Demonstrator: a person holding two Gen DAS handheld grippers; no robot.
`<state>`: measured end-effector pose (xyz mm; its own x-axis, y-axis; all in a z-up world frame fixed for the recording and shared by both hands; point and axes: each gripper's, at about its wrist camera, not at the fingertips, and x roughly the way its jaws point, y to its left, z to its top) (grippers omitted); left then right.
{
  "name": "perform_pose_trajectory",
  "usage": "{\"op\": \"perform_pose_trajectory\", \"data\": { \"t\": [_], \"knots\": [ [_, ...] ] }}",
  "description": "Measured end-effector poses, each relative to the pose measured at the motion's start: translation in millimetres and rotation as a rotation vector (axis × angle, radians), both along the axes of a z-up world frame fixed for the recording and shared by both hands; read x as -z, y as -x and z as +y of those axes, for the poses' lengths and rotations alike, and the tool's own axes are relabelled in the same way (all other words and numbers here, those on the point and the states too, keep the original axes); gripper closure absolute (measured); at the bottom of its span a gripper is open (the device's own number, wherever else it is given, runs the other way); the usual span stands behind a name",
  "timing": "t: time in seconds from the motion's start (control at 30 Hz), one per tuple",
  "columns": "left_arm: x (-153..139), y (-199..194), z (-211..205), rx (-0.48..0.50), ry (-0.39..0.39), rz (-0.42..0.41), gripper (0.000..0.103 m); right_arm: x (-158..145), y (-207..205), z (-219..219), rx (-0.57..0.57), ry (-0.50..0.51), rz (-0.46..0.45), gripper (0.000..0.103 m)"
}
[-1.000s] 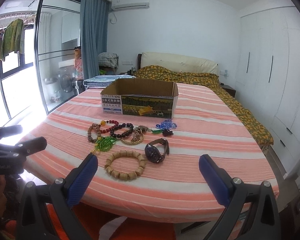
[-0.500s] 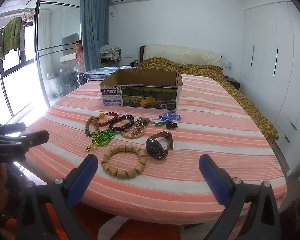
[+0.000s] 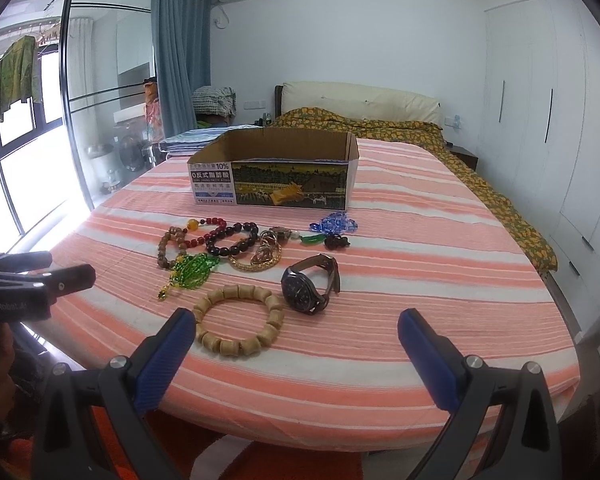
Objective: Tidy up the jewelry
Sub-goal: 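Move both tools forward toward the jewelry row on the sheet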
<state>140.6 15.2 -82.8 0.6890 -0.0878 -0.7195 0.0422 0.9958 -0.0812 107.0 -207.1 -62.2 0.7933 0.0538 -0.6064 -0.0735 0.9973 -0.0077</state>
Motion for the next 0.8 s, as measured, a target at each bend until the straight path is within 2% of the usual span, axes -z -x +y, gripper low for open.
{"op": "perform_pose_trajectory", "data": {
  "t": [0.17, 0.37, 0.67, 0.8],
  "knots": [
    [10, -12, 21, -0.053, 0.082, 0.047, 0.000, 5, -9, 2, -0.024, -0.014, 0.027, 0.000],
    [21, -25, 31, -0.080, 0.105, 0.080, 0.000, 7, -11, 10, -0.055, -0.027, 0.033, 0.000],
    [17, -65, 24, -0.071, 0.048, 0.061, 0.000, 12, -13, -3, -0.016, -0.062, 0.056, 0.000],
    [30, -95, 14, -0.076, -0.007, 0.075, 0.000, 12, -12, -7, -0.005, -0.071, 0.055, 0.000]
  ]
}}
